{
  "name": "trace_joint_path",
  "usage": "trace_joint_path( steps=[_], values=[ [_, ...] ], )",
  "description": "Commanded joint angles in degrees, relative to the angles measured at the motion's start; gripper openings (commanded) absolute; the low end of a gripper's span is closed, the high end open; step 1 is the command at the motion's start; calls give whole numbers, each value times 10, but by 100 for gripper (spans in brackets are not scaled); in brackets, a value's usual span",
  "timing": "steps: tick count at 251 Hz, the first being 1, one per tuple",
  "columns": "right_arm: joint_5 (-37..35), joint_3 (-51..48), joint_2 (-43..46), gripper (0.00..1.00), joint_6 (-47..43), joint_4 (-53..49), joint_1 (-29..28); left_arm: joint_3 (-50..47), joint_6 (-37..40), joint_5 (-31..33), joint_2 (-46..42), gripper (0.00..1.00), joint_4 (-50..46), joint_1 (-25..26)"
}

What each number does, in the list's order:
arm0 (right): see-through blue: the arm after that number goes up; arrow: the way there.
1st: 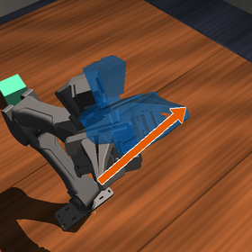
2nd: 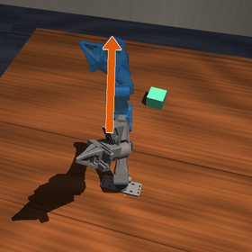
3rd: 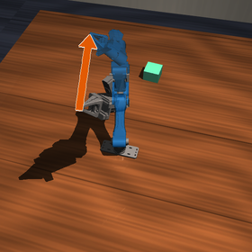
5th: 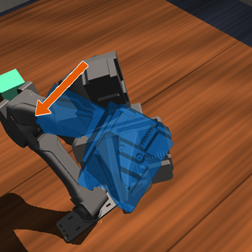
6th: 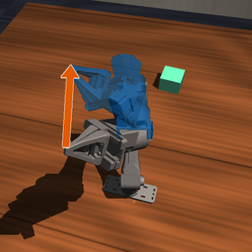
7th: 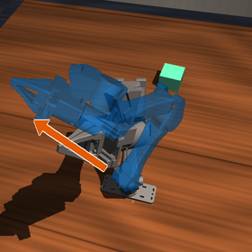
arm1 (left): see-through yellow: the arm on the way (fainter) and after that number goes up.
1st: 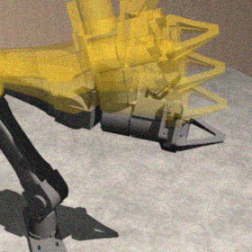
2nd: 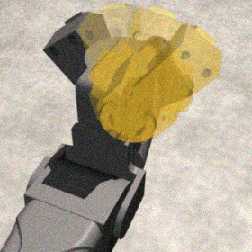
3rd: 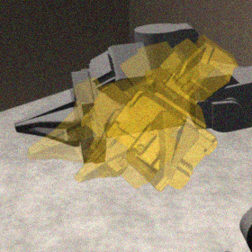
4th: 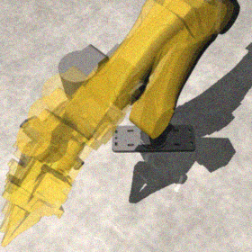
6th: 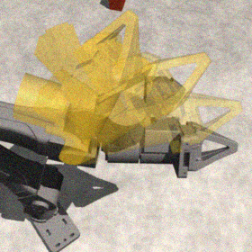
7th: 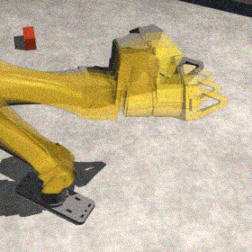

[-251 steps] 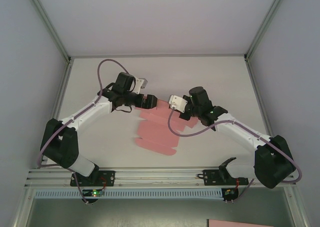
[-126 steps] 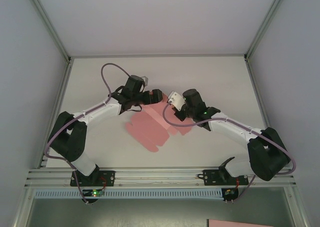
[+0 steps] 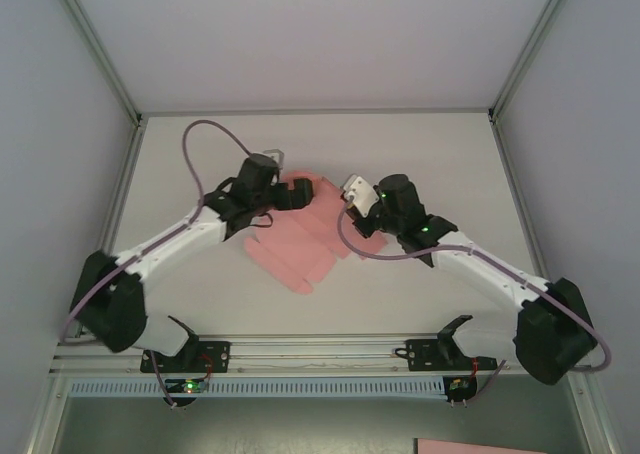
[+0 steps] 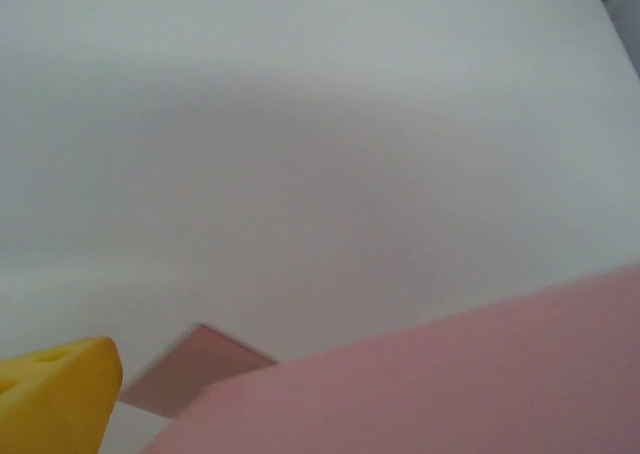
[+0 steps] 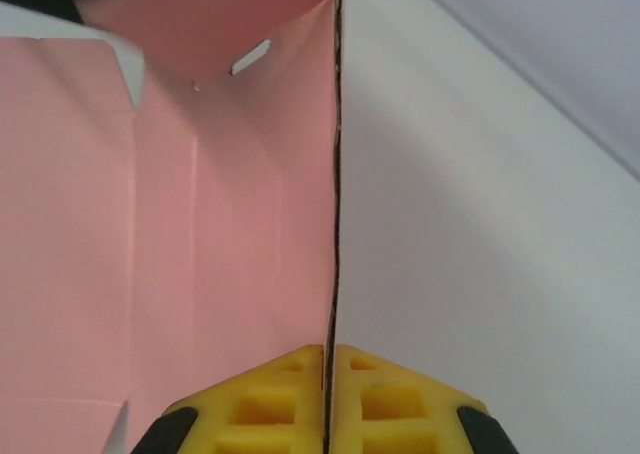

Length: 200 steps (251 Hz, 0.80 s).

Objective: Assemble paper box

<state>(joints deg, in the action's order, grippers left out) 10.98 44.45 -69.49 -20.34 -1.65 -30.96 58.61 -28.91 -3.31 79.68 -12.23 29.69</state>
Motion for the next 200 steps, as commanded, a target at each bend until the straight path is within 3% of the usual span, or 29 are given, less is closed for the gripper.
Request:
trace_joint_path(
  steps=[1, 30, 45, 67, 86, 117, 147, 181, 200],
  values=[
    [112, -9, 22, 0, -24, -25, 38, -47, 91, -101, -55, 100, -31, -65],
    [246, 7, 18, 0, -39, -73, 84, -109, 89, -290, -75, 100, 56, -154],
    [293, 24, 7, 0, -57, -113, 97, -121, 96, -337, -72, 100, 90, -167],
    [307, 39, -10, 0, -59, -133, 103, -120, 122, -396, -56, 100, 120, -167],
    [328, 45, -20, 0, -51, -130, 112, -113, 133, -393, -39, 100, 129, -167],
    [373, 52, -33, 0, -15, -106, 139, -134, 117, -401, -29, 83, 208, -167],
    [395, 59, -40, 0, 3, -104, 159, -184, 103, -430, -46, 82, 306, -167],
    [446, 56, -36, 0, -3, -106, 167, -180, 109, -423, -42, 81, 289, -167],
    [466, 55, -39, 0, -4, -109, 170, -176, 95, -433, -27, 74, 302, -166]
  ],
)
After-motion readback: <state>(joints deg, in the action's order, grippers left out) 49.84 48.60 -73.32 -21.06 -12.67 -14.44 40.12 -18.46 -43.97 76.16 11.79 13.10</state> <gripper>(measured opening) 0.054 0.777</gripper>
